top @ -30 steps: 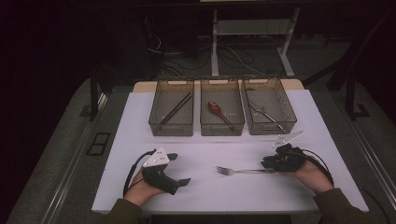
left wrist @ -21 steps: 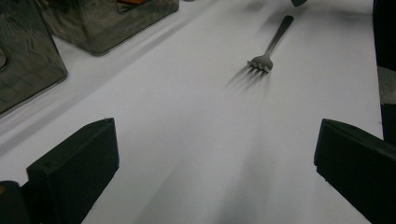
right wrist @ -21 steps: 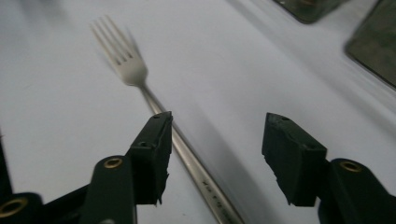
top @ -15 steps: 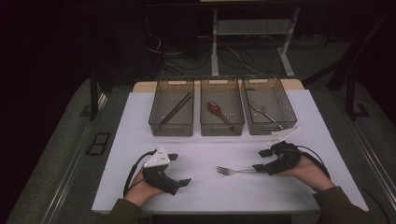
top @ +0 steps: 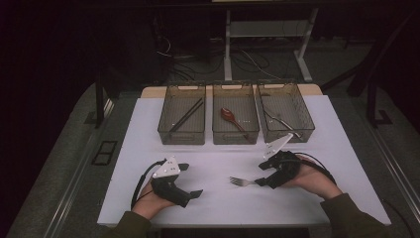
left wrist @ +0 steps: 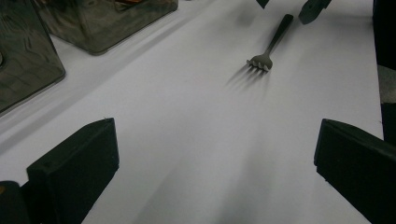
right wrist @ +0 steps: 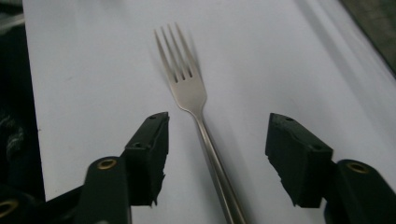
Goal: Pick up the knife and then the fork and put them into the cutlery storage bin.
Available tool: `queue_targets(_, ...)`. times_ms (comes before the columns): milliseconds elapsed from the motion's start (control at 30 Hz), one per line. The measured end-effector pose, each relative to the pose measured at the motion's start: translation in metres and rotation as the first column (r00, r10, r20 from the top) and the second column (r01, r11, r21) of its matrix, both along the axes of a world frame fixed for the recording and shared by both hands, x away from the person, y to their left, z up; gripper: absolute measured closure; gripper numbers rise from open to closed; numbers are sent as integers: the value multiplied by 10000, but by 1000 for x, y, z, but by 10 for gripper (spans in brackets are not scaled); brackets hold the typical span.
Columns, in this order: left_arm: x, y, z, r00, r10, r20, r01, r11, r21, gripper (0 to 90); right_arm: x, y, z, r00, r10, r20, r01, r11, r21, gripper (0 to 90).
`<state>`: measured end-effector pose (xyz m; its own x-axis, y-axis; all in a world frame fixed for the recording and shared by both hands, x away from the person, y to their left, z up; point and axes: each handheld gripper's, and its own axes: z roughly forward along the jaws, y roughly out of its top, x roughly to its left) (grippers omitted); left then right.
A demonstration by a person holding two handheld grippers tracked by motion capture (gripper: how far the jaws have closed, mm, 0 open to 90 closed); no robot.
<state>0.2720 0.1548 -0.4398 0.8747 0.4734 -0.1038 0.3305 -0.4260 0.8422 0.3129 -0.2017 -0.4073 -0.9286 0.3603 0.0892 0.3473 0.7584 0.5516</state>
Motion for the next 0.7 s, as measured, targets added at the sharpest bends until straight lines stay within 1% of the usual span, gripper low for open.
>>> queue_targets(33,0,0,0,10000,11,6,-11,10000,-14,0,0,3,-1,9998,191,-21,-191,9998,-106,439)
queue_targets(100,0,0,0,10000,5,12,-5,10000,-12,0,0,10,-1,9992,406,-27,-406,9980,-492,483)
queue_targets(167,0,0,0,10000,-2,9,2,10000,-3,0,2,15,-2,9970,769,-104,-775,9928,-914,506)
queue_targets(233,0,0,0,10000,-16,12,16,10000,5,0,4,20,-4,9955,918,-248,-943,9871,-1291,538)
queue_targets(300,0,0,0,10000,-16,10,16,10000,1,0,6,24,-5,9938,1081,-256,-1109,9788,-1723,590)
queue_targets(333,0,0,0,10000,-4,2,4,10000,0,0,6,25,-6,9922,1215,-265,-1243,9727,-1958,602)
queue_targets(400,0,0,0,10000,-22,9,22,10000,10,0,7,28,-8,9905,1346,-272,-1372,9648,-2245,644)
queue_targets(467,0,0,0,10000,-29,10,29,10000,17,0,8,30,-10,9885,1494,-228,-1501,9526,-2646,672)
queue_targets(600,0,0,0,10000,-25,9,25,10000,14,0,9,33,-12,9837,1776,-295,-1781,9365,-3020,722)
queue_targets(700,0,0,0,10000,-31,12,31,10000,23,0,8,35,-13,9809,1920,-307,-1919,9296,-3146,754)
